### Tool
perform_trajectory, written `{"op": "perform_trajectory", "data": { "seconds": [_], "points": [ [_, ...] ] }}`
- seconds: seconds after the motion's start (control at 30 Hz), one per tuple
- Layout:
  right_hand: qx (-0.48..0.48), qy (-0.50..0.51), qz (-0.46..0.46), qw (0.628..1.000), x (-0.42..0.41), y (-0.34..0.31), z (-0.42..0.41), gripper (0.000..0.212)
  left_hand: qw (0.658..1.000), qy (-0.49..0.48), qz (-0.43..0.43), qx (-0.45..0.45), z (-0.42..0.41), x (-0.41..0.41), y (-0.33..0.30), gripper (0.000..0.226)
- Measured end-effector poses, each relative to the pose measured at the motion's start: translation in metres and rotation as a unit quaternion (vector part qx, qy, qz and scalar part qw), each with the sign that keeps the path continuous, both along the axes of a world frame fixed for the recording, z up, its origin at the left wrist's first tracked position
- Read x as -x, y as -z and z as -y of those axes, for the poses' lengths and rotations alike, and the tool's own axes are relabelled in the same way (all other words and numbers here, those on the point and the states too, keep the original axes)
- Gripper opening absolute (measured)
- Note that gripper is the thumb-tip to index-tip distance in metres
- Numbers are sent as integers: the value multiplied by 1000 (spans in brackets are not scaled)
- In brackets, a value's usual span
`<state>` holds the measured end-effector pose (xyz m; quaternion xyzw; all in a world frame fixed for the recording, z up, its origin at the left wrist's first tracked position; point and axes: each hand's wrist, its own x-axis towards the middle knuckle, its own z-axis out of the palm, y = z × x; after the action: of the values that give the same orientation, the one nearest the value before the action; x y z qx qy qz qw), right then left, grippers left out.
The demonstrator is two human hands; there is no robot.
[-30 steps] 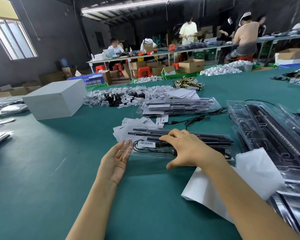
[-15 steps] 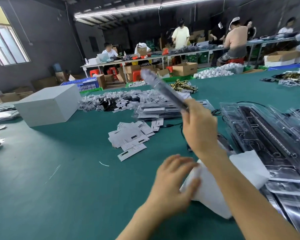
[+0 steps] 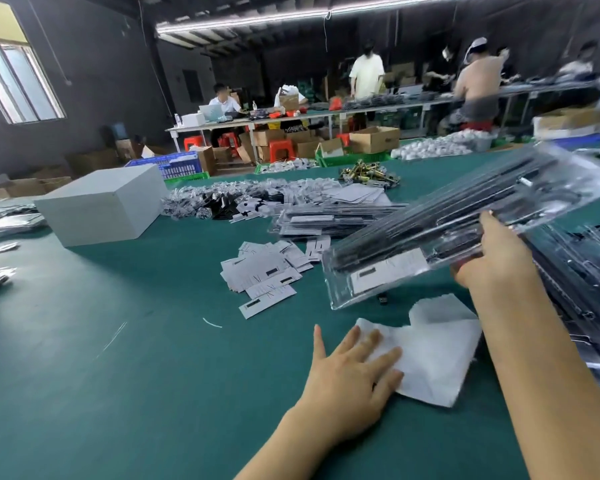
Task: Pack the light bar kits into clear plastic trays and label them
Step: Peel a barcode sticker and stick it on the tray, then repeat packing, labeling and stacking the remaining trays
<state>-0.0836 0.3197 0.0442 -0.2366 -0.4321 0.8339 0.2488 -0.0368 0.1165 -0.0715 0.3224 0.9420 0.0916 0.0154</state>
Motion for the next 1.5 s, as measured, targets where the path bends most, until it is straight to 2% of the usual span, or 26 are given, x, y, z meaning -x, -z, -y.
{"op": "perform_trajectory", "data": {
  "seconds": [0.03,0.13,0.33,0.4,0.7,0.83,0.97,1.23,1.37,1.5],
  "points": [
    [50,-23,31,998,0,2,-1,16,1000,-2,7,-10,1,1,0,48],
    [198,-47,118,972,13,0,1,26,999,-3,22,-33,3,6,0,48],
    [342,-121,122,924,66,-7,18,11,998,9,42,-35,17,24,-3,48],
    [363,-140,107,915,88,-10,27,9,999,7,43,-26,21,26,-1,49],
    [299,-151,78,939,165,10,45,22,998,3,45,-49,22,32,4,47],
    [297,-145,108,938,181,30,36,21,998,1,42,-55,22,35,6,47],
    [256,-176,169,935,185,42,27,25,997,-2,40,-60,22,35,8,46],
    [217,-193,109,951,195,39,22,22,997,-7,50,-63,22,37,10,48],
    [170,-239,108,950,189,48,26,32,997,-6,45,-62,21,36,10,49],
    [73,-294,159,940,166,53,40,27,997,-7,43,-59,22,37,10,47]
  ]
}}
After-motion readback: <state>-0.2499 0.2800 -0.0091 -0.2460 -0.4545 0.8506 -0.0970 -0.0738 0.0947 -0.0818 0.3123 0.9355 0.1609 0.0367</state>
